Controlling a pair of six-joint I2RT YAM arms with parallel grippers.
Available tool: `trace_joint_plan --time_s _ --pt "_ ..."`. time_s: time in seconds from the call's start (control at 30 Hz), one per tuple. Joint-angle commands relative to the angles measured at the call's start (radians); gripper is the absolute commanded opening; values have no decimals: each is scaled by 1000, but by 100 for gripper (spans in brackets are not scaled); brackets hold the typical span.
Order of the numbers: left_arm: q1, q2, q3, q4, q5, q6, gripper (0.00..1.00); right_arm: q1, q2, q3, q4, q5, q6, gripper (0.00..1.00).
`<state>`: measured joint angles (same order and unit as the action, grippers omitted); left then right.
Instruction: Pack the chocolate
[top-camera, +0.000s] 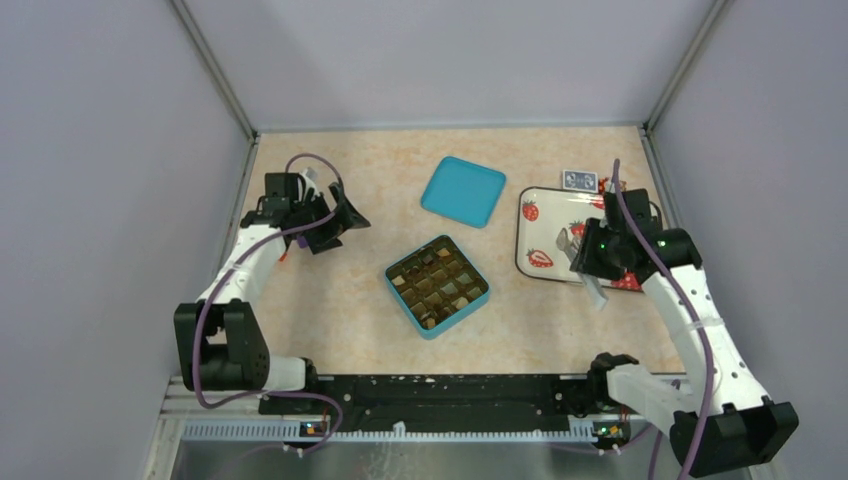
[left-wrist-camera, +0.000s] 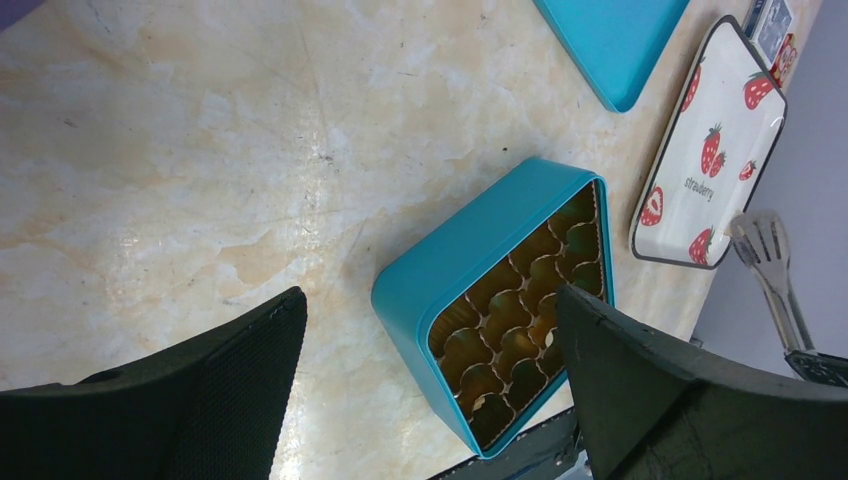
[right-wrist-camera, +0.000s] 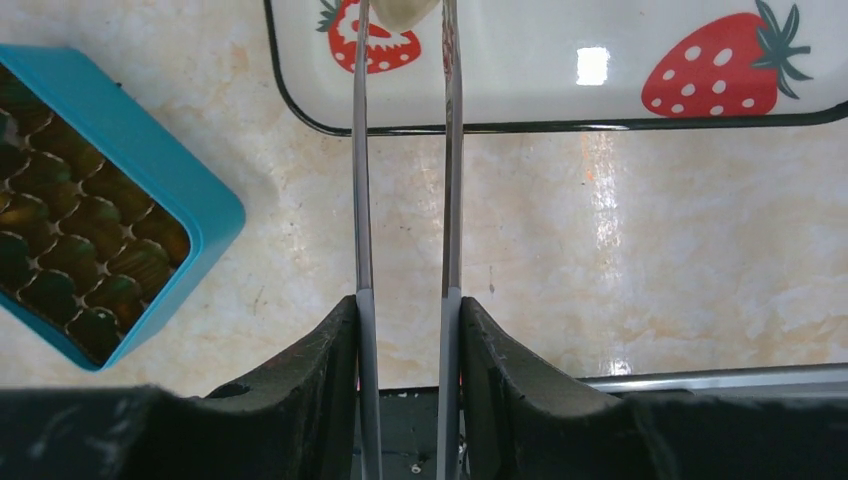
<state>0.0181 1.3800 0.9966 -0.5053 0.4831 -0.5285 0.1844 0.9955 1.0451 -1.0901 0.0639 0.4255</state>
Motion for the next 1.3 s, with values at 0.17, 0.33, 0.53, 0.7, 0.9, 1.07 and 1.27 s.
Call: trace_joint_plan --time_s 0.17,0.33,0.53,0.7,0.9,1.07,1.27 --pt "5 -55 5 1 -32 30 98 -9 -30 178 -33 -119 -120 21" --pt "5 -46 16 -9 -32 23 97 68 -28 252 -26 -212 -108 21" --pt "6 -40 35 -29 -52 27 98 369 9 205 34 -172 -57 21" --pt "6 -38 65 -58 -75 42 98 492 46 123 59 -144 -34 22" --pt "7 -38 77 -68 -93 48 98 501 59 51 46 -113 -50 22" --pt "6 -36 76 -66 -91 44 98 507 76 23 64 -124 -57 22" --pt "6 -44 66 -68 -93 45 98 535 44 24 81 -140 -50 22"
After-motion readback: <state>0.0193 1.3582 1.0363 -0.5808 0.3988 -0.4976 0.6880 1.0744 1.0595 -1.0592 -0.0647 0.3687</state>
